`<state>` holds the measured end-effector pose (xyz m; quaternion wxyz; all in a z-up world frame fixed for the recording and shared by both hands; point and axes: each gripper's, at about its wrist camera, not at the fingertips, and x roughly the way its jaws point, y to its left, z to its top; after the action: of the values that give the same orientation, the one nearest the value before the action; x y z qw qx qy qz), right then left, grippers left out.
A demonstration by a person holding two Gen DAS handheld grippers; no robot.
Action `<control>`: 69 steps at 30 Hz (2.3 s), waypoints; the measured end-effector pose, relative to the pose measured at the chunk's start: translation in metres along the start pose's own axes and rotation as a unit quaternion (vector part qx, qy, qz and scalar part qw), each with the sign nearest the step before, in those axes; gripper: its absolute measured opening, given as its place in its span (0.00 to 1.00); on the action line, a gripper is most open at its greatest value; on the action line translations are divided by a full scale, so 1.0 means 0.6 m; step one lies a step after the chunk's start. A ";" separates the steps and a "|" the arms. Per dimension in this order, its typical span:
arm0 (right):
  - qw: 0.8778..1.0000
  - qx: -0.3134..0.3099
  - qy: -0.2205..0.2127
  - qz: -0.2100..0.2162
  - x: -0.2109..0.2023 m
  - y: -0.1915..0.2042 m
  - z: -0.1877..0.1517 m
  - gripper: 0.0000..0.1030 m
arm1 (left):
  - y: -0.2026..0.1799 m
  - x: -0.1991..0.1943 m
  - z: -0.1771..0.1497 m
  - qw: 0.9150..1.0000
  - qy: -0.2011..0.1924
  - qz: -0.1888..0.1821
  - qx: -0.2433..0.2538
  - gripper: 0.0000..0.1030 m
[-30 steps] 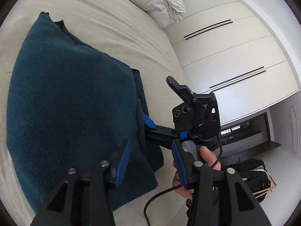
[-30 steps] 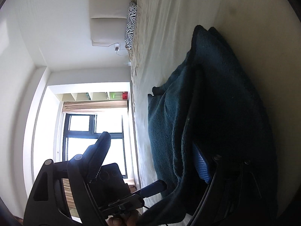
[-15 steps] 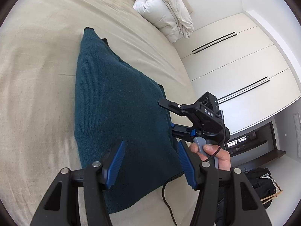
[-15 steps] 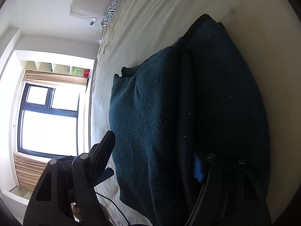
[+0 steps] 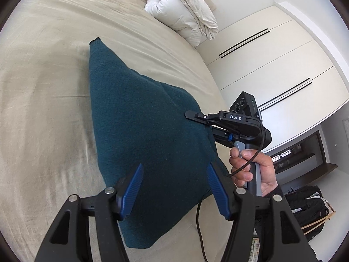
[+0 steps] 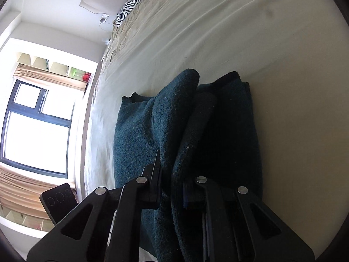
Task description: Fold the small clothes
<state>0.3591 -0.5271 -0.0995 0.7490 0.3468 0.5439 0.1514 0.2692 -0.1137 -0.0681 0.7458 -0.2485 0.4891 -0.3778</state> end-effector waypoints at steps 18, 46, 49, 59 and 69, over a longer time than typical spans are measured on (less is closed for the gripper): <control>0.998 0.043 -0.001 0.042 -0.082 -0.060 -0.156 0.32 | -0.017 0.036 -0.041 0.996 0.035 0.051 0.061 0.62; 0.991 0.013 -0.061 0.119 -0.174 -0.023 -0.155 0.18 | 0.042 0.023 0.082 0.990 -0.002 0.087 0.110 0.62; 0.989 0.019 -0.059 0.131 -0.123 0.015 -0.106 0.18 | 0.052 0.051 0.125 0.990 -0.003 0.090 0.105 0.62; 0.988 0.065 -0.041 0.134 -0.015 -0.061 -0.036 0.30 | 0.084 0.160 0.159 0.978 0.028 0.158 0.134 0.60; 0.990 0.012 -0.051 0.130 -0.065 -0.017 -0.119 0.55 | 0.058 0.112 0.117 0.978 0.001 0.152 0.145 0.59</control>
<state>0.2781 -0.5325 -0.0910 0.7456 0.4307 0.4568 0.2233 0.3603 -0.1473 -0.1022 0.8219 -0.0603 0.4624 -0.3273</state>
